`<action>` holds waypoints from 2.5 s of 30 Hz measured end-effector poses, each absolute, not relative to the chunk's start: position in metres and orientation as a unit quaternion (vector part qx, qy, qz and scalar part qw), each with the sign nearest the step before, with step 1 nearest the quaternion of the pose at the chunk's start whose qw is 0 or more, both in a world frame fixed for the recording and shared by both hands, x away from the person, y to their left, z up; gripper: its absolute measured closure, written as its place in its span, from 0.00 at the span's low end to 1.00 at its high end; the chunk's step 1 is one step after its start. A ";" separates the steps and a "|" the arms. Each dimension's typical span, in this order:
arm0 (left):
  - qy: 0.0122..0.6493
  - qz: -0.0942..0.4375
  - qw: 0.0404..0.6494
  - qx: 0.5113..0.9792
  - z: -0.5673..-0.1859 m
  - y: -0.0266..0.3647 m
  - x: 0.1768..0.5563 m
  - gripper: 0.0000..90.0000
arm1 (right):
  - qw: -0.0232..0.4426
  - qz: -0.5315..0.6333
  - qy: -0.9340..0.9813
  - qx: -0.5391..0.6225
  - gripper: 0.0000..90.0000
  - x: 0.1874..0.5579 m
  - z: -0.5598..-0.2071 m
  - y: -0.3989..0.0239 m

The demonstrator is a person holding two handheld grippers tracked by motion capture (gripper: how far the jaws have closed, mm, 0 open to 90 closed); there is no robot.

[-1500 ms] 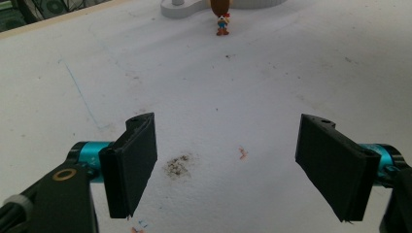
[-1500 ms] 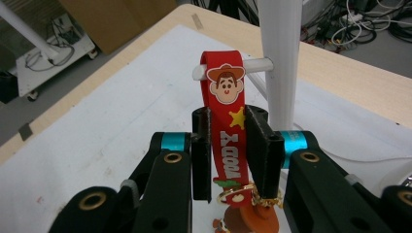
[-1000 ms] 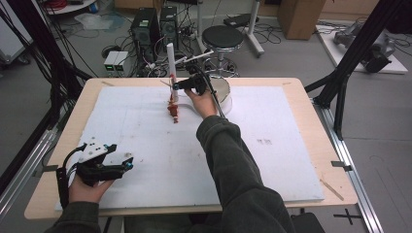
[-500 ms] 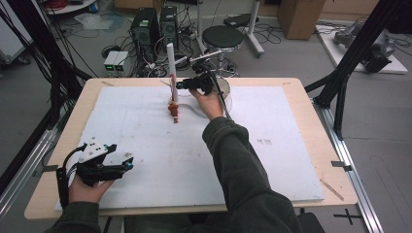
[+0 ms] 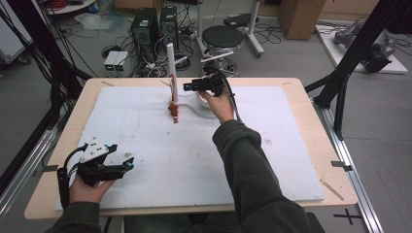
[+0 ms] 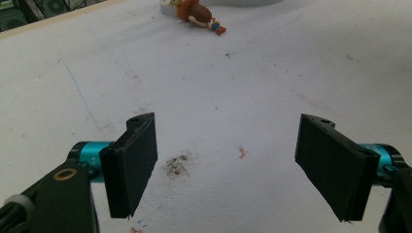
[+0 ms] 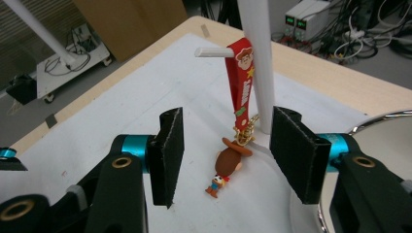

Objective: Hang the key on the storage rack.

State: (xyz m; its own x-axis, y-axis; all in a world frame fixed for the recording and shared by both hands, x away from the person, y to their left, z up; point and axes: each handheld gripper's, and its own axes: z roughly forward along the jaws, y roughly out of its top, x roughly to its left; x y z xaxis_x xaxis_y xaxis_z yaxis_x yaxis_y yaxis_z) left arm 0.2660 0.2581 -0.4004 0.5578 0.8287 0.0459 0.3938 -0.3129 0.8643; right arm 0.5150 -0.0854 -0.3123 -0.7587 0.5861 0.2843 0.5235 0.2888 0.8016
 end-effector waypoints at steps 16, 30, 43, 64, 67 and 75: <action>0.404 0.250 0.432 0.766 -0.402 0.260 0.264 0.26 | 0.027 0.505 0.788 0.350 0.42 0.506 -0.319 -0.114; 0.403 0.254 0.431 0.766 -0.401 0.260 0.262 0.26 | 0.020 0.504 0.790 0.348 0.31 0.493 -0.314 -0.125; 0.402 0.253 0.432 0.767 -0.401 0.258 0.262 0.26 | 0.028 0.508 0.786 0.350 0.26 0.480 -0.316 -0.148; 0.399 0.253 0.429 0.770 -0.401 0.257 0.262 0.28 | 0.043 0.505 0.782 0.363 0.19 0.465 -0.330 -0.179; 0.399 0.253 0.430 0.769 -0.401 0.257 0.262 0.27 | 0.045 0.503 0.783 0.362 0.19 0.462 -0.331 -0.181; 0.399 0.256 0.430 0.768 -0.400 0.259 0.261 0.27 | 0.049 0.509 0.784 0.351 0.17 0.454 -0.331 -0.184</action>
